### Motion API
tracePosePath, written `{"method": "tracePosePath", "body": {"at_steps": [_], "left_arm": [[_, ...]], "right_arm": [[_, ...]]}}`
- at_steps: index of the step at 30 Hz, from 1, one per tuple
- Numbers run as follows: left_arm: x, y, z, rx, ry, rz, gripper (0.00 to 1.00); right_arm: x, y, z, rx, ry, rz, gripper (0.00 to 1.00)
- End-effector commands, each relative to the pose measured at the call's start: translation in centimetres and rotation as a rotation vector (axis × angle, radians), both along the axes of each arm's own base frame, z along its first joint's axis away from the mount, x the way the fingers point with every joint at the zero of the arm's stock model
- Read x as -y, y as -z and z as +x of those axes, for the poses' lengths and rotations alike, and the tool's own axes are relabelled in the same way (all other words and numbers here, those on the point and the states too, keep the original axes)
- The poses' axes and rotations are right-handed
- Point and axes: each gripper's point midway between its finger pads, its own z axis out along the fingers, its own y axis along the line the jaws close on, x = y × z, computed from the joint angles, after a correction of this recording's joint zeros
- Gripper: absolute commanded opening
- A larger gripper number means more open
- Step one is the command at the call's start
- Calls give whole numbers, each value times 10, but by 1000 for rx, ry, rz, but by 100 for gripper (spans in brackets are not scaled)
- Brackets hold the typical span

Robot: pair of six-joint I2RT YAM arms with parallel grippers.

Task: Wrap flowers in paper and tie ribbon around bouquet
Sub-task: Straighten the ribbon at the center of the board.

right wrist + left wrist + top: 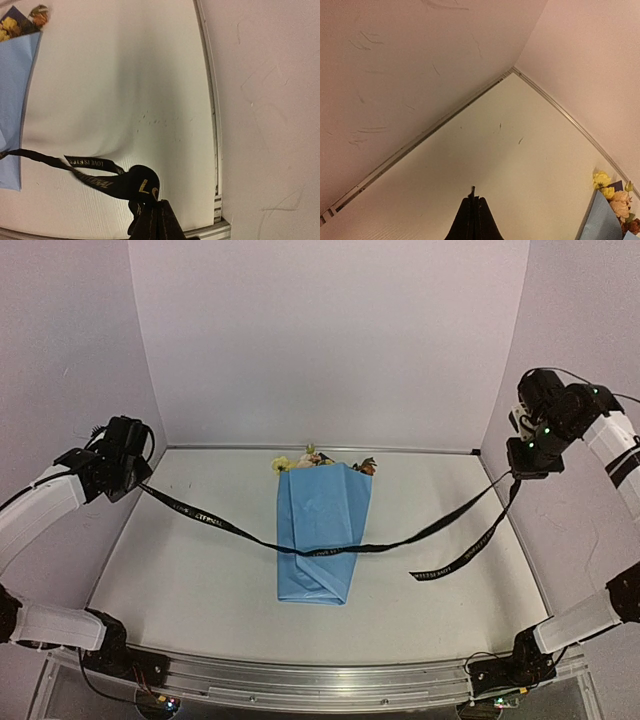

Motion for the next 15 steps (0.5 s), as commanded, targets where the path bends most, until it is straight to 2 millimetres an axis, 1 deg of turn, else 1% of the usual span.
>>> {"method": "tracePosePath", "body": {"at_steps": [1, 3, 6, 9, 11, 12, 15], "left_arm": [[-31, -32, -11, 40, -104, 75, 0], [-39, -36, -13, 45, -130, 85, 0], [-48, -37, -17, 40, -158, 97, 0], [-51, -36, -20, 39, -167, 94, 0], [-50, -32, -22, 34, -163, 88, 0], [-51, -28, -23, 25, -164, 88, 0], [-54, -17, -27, -1, -182, 101, 0]], "right_arm": [[28, -28, -20, -104, -113, -230, 0], [33, -38, -18, -104, -147, -284, 0], [36, -51, -16, -95, -187, -329, 0], [33, -55, -18, -101, -238, -329, 0], [28, -50, -21, -121, -272, -314, 0], [25, -44, -23, -141, -284, -299, 0], [14, -12, -31, -233, -295, -231, 0]]}}
